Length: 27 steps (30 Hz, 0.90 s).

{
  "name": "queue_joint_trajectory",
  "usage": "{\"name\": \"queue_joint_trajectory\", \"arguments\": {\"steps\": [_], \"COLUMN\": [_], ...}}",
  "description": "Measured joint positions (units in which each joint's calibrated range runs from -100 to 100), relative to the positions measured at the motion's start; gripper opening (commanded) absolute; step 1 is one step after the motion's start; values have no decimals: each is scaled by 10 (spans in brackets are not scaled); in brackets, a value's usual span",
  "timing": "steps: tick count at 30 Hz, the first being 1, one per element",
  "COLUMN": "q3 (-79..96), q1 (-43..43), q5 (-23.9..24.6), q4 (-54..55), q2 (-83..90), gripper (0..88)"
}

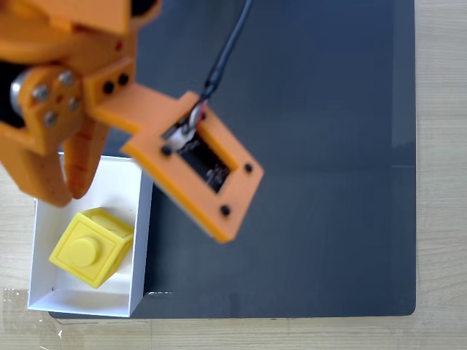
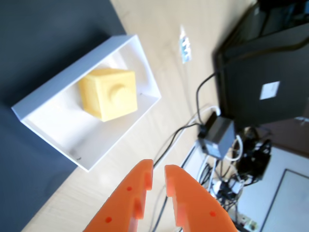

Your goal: Grasp a yellow block and put it in the box

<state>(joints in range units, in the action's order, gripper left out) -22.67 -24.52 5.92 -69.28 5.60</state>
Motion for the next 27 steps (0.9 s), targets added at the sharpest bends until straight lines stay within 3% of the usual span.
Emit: {"name": "queue_joint_trajectory", "arguments": {"steps": [6, 10, 19, 27], "q3": [21, 139, 681, 1031], "q1": [81, 143, 166, 151], "q5": [1, 1, -6, -43], "q4": [-145, -191, -13, 1], "q2": [186, 313, 598, 798], "gripper": [17, 17, 17, 17]}}
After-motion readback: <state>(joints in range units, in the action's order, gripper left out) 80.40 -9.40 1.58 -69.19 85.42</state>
